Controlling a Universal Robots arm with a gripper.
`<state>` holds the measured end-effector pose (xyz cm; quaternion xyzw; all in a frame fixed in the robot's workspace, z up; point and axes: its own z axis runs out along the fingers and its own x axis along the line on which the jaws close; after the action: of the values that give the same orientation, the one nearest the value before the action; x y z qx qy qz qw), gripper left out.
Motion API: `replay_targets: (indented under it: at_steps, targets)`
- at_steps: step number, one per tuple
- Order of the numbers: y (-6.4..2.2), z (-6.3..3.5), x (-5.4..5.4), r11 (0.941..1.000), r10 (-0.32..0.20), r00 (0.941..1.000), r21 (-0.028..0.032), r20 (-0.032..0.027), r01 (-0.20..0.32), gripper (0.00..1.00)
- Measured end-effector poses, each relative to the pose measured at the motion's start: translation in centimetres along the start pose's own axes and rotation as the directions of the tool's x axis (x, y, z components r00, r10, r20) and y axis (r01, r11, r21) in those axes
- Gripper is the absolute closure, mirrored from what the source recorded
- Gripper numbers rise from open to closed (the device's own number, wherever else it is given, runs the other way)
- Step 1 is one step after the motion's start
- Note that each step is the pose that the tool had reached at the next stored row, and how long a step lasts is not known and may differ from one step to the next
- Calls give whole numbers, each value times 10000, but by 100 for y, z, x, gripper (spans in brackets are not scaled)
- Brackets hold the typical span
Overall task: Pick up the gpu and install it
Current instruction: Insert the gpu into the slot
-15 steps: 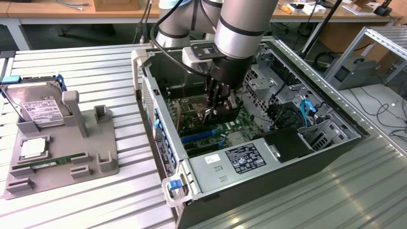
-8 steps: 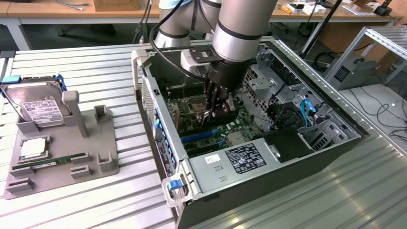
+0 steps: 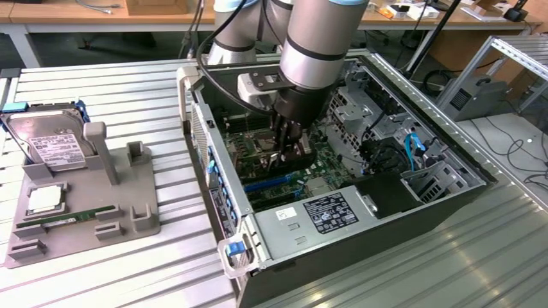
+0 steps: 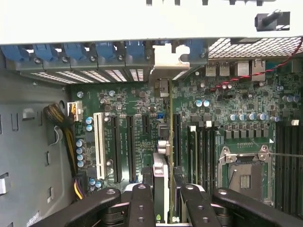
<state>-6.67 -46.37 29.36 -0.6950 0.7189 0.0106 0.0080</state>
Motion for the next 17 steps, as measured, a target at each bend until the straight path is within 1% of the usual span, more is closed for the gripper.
replay_targets:
  at_steps: [3, 6, 10, 17]
  targets:
    - [17, 30, 2, 10000, 0, 10000, 0, -2, 0, 73]
    - [56, 60, 4, 10000, 1, 10000, 1, -1, -1, 73]
    - [57, 101, 5, 10000, 0, 10000, 0, -5, 0, 73]
    - [57, 108, 5, 10000, 0, 10000, 0, -6, 0, 73]
